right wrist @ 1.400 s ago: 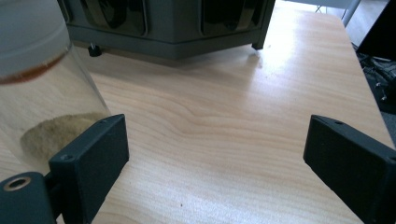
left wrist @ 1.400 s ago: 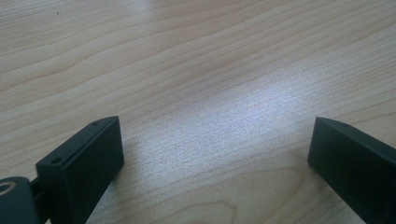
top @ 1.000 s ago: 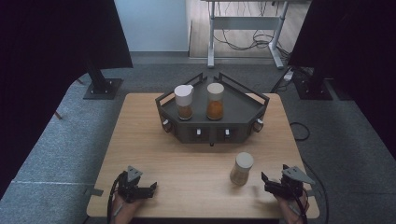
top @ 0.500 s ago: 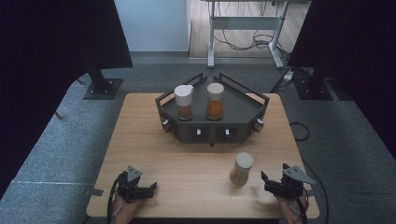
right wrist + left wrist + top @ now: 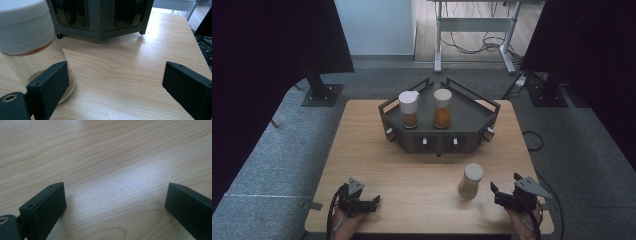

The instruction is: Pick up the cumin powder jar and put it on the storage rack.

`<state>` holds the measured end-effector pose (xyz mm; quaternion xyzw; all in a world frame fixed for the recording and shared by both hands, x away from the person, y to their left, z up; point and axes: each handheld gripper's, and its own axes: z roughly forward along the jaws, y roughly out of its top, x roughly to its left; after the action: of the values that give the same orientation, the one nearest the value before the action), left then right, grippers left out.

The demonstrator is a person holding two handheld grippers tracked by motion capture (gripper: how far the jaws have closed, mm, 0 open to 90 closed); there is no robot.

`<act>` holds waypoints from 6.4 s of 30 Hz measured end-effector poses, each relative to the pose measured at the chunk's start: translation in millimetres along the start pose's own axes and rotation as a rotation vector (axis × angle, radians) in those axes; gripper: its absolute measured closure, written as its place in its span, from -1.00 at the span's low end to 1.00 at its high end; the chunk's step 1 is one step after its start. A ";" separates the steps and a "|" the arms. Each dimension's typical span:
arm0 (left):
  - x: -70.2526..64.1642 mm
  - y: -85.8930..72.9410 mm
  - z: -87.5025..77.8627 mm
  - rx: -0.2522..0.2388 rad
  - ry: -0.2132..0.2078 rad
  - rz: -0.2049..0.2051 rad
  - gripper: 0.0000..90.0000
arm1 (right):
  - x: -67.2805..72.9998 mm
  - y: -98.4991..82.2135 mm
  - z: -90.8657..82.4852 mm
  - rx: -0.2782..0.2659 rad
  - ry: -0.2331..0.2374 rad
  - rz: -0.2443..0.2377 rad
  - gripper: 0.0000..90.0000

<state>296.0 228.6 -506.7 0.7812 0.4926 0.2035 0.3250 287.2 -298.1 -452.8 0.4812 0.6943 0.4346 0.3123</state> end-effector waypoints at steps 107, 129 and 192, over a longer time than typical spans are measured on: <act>0.1 0.0 0.0 0.000 -0.001 0.000 -0.93 | 59.2 38.2 23.1 -0.077 0.199 -0.082 -0.81; 0.2 -0.1 -0.1 0.000 -0.003 0.002 -0.93 | 59.4 33.0 31.0 -0.067 0.261 -0.049 -0.29; 0.0 -0.2 0.5 -0.008 -0.007 -0.003 -0.93 | 60.5 95.2 19.5 -0.062 0.253 -0.083 -0.27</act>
<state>296.2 228.4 -507.1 0.7798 0.4919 0.2022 0.3301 321.0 -220.2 -376.0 0.3835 0.7336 0.5000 0.2545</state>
